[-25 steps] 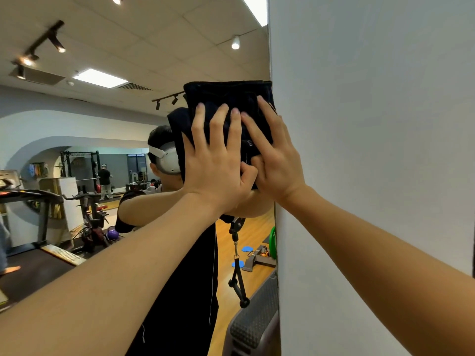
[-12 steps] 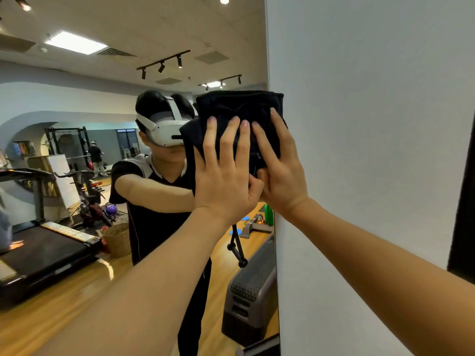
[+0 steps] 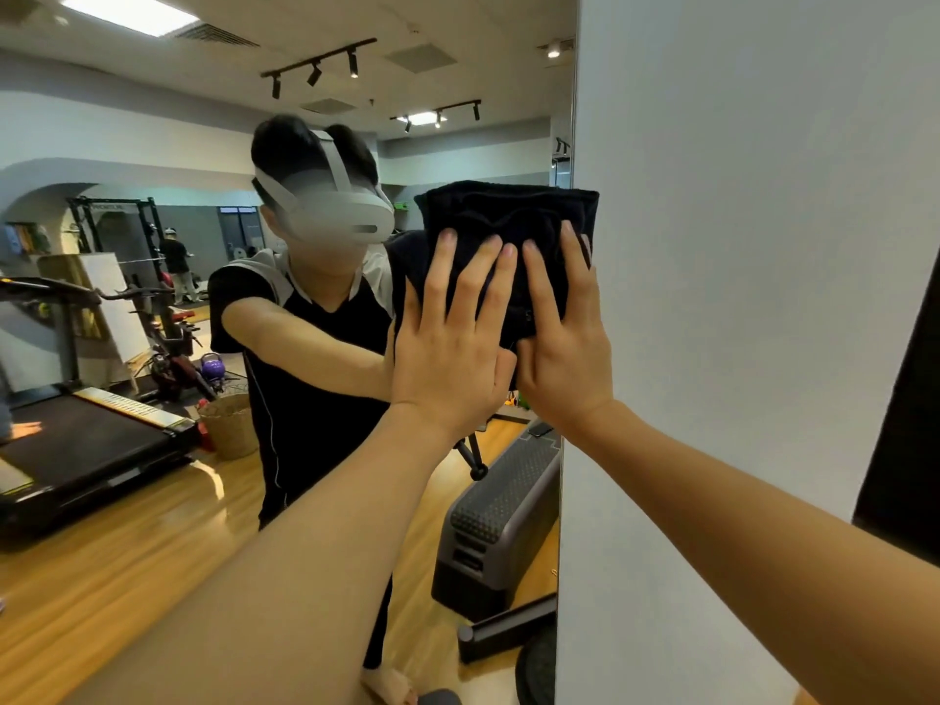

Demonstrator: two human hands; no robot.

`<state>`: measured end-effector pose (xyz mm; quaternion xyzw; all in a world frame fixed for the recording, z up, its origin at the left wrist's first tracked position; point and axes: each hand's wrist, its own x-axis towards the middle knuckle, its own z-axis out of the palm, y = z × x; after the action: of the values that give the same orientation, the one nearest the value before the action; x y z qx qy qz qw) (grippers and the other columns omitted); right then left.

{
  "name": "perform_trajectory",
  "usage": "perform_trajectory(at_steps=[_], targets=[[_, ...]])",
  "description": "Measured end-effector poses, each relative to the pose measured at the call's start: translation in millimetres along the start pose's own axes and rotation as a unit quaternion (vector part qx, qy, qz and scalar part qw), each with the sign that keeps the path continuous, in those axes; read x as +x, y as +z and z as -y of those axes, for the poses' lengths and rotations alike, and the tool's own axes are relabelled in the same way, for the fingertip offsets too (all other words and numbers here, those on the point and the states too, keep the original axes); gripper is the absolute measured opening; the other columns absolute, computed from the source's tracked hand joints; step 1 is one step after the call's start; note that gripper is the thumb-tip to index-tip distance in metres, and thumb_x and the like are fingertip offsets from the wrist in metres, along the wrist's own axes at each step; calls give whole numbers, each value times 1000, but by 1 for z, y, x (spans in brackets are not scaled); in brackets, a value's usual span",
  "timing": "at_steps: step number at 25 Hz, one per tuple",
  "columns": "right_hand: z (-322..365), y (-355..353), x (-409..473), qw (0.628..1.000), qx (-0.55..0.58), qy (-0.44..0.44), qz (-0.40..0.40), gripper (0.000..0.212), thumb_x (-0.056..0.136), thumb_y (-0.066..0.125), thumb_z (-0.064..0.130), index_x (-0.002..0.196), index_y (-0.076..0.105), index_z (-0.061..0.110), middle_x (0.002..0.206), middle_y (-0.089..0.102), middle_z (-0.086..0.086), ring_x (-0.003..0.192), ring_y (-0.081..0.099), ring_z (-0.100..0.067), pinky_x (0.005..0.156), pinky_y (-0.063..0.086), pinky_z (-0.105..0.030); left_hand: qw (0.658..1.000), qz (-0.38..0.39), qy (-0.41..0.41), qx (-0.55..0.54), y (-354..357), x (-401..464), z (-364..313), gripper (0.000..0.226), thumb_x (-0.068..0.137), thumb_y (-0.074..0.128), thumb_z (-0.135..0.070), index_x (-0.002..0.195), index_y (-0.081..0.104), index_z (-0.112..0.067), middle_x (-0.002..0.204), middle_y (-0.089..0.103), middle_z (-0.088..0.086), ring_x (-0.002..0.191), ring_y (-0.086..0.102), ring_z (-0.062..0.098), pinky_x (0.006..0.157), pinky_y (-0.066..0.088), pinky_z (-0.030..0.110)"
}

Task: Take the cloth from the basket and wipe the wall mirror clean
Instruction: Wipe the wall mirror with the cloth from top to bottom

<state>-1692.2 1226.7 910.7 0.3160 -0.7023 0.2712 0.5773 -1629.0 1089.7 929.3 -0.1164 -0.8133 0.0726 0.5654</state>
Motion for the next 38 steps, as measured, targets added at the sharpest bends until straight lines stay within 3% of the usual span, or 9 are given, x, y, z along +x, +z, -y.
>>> perform_trajectory(at_steps=[3, 10, 15, 21, 25, 27, 30, 33, 38], targets=[[19, 9, -4, 1000, 4, -4, 1, 69, 90, 53, 0, 157, 36, 1, 166, 19, -31, 156, 13, -52, 118, 36, -64, 1000, 11, -5, 11, -8, -15, 14, 79, 87, 43, -30, 163, 26, -13, 165, 19, 6, 155, 14, 36, 112, 43, 59], [90, 45, -12, 1000, 15, -13, -24, 69, 90, 57, 2, 156, 38, 0, 165, 20, -31, 155, 13, -53, 120, 25, -69, 998, 41, -8, 37, -43, -57, 73, 80, 86, 41, -30, 163, 25, -14, 166, 16, 5, 156, 10, 35, 113, 43, 59], [136, 64, -14, 999, 24, -20, -27, 63, 94, 48, 11, 155, 40, -2, 164, 22, -32, 154, 16, -56, 127, 15, -63, 998, 39, -2, 44, -65, -82, 115, 83, 82, 47, -27, 162, 29, -13, 165, 17, 5, 156, 12, 35, 115, 41, 58], [201, 90, -14, 1000, 18, -12, -20, 67, 92, 45, 19, 158, 38, 5, 166, 24, -28, 155, 16, -52, 123, 24, -65, 997, 42, -2, 58, -94, -115, 170, 88, 81, 55, -25, 162, 22, -16, 166, 17, 3, 157, 12, 34, 114, 40, 60], [250, 108, -13, 1000, 16, -15, -18, 72, 88, 48, 18, 159, 35, 9, 166, 23, -26, 156, 17, -51, 124, 24, -63, 992, 23, 11, 123, -121, -137, 210, 84, 79, 52, -27, 160, 32, -13, 165, 22, 4, 155, 19, 35, 127, 1, 45], [278, 118, -12, 999, 16, -20, -19, 73, 87, 48, 19, 159, 35, 11, 166, 24, -25, 156, 17, -50, 122, 25, -63, 993, 25, 7, 117, -134, -150, 235, 83, 80, 51, -27, 160, 32, -13, 165, 22, 5, 155, 19, 36, 121, 12, 45], [319, 134, -10, 1000, 16, -16, -13, 75, 87, 48, 20, 160, 32, 14, 167, 24, -24, 156, 17, -49, 119, 28, -66, 996, 40, -4, 84, -152, -170, 272, 82, 84, 48, -24, 162, 26, -15, 166, 21, 6, 157, 17, 37, 116, 35, 59], [364, 150, -9, 1000, 20, -6, -5, 76, 87, 47, 21, 161, 31, 15, 168, 23, -22, 156, 16, -49, 122, 25, -63, 996, 55, -3, 77, -173, -186, 311, 82, 86, 45, -25, 163, 18, -17, 167, 18, 4, 158, 14, 36, 113, 36, 66], [427, 172, -2, 1000, 12, -13, -1, 74, 87, 48, 22, 159, 38, 13, 167, 20, -19, 155, 18, -50, 127, 17, -59, 996, 40, 2, 79, -207, -212, 362, 79, 85, 47, -20, 161, 24, -13, 165, 21, 7, 156, 17, 38, 109, 42, 65]])
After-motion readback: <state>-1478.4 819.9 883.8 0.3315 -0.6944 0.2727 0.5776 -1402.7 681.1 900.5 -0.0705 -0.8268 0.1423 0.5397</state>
